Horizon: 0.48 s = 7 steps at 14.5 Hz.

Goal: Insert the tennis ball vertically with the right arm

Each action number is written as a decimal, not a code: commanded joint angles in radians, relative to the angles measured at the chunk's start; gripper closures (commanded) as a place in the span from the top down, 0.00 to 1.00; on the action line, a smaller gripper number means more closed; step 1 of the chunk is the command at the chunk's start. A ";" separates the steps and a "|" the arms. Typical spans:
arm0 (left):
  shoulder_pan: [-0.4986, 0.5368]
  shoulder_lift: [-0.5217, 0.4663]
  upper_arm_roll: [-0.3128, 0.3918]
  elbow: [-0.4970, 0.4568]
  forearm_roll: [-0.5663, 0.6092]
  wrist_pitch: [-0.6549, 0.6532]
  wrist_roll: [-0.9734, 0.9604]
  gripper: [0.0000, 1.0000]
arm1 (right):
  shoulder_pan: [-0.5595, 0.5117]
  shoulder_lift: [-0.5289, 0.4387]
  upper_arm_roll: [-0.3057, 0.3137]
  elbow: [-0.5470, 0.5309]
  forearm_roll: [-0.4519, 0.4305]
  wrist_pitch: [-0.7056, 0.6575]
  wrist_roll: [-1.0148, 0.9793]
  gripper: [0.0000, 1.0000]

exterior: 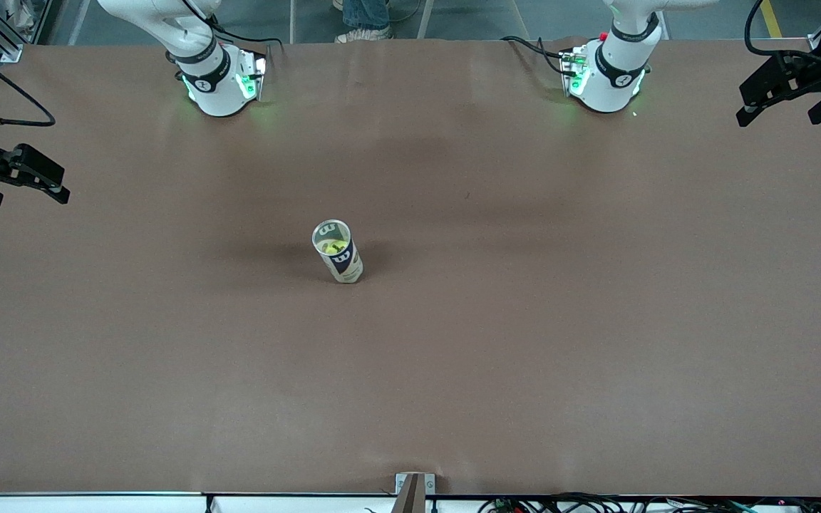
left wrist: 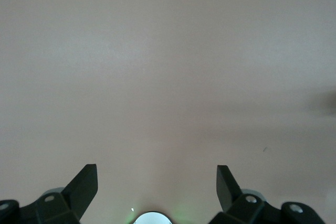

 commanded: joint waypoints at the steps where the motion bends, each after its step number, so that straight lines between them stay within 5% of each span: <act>1: 0.000 -0.024 0.003 -0.027 0.008 0.019 0.006 1.00 | 0.016 -0.029 0.002 -0.041 -0.035 0.006 -0.005 1.00; 7: -0.001 -0.024 0.002 -0.029 0.013 0.005 -0.009 1.00 | 0.018 -0.029 0.002 -0.044 -0.035 0.006 -0.004 1.00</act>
